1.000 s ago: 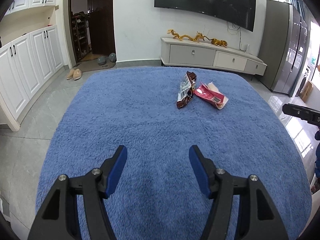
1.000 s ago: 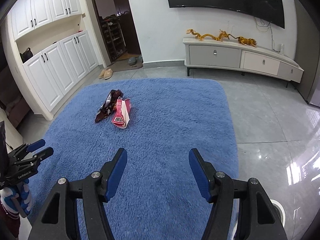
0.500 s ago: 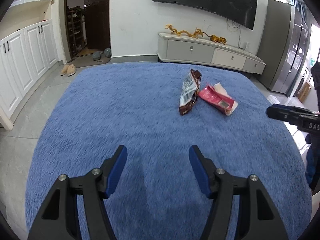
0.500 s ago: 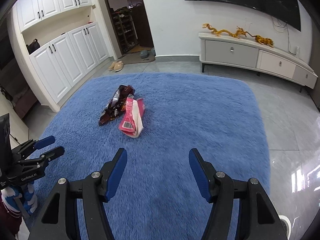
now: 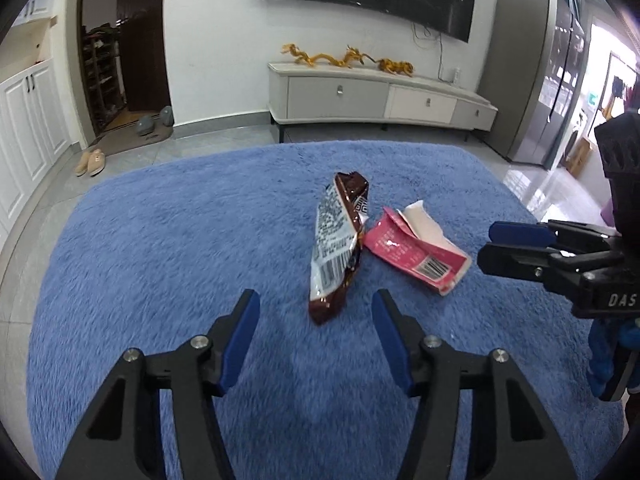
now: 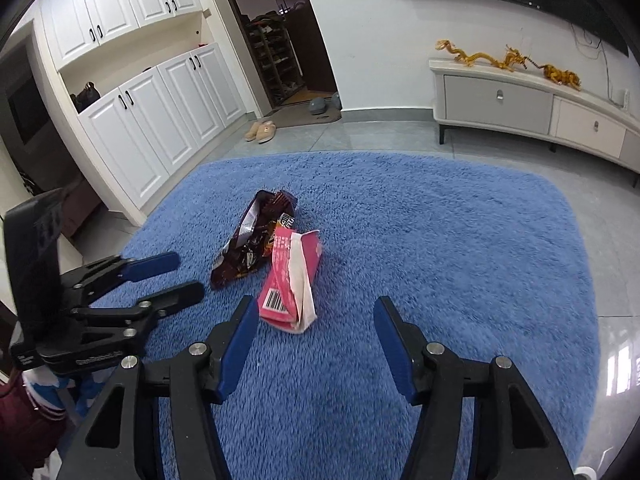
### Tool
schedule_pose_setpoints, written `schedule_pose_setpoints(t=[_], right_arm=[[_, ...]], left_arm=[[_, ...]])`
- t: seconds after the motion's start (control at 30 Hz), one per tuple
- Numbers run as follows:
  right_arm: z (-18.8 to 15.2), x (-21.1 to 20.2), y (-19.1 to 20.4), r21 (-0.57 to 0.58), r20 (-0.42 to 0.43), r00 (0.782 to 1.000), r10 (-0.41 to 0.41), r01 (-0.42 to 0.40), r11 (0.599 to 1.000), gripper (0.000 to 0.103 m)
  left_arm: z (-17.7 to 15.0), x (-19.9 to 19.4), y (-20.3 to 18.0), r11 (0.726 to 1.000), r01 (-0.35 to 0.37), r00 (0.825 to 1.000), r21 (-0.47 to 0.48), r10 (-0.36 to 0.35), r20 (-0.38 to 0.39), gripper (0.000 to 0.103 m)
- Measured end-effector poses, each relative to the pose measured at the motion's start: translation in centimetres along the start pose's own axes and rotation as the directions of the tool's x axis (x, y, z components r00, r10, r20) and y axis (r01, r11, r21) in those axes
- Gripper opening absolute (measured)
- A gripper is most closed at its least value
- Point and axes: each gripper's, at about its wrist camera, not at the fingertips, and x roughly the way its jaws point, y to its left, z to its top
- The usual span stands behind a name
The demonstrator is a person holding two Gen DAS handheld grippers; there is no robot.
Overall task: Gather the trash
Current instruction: 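Grasp the brown chocolate wrapper with the left gripper while the right grasps the pink packet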
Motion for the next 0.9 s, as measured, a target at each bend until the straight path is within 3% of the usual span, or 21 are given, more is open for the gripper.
schedule_pose_setpoints(t=[0.3, 0.37, 0.5, 0.57, 0.9], right_arm=[[0.5, 1.7, -0.7, 0.017, -0.025, 0.998, 0.056, -0.056, 0.998, 0.055], [0.6, 1.9, -0.7, 0.018, -0.030, 0.997, 0.066, -0.066, 0.998, 0.054], [1.0, 2.4, -0.5, 0.014, -0.038, 0.996, 0.079, -0.078, 0.997, 0.053], [1.3, 2.7, -0.3, 0.009, -0.043, 0.996, 0.081, -0.081, 0.997, 0.052], [1.2, 4.2, 0.0, 0.004, -0.092, 0.992, 0.084, -0.084, 0.996, 0.032]], left_arm=[[1.1, 2.8, -2.0, 0.992, 0.022, 0.998, 0.121, -0.016, -0.056, 0.055], [1.3, 3.5, -2.2, 0.990, 0.018, 0.997, 0.140, -0.007, -0.074, 0.045], [1.9, 4.2, -1.9, 0.987, 0.015, 0.996, 0.163, -0.001, -0.085, 0.042], [2.2, 4.5, -1.6, 0.986, 0.017, 0.996, 0.164, -0.003, -0.085, 0.035], [1.7, 3.7, -0.3, 0.993, 0.033, 0.998, 0.115, -0.026, -0.061, 0.023]])
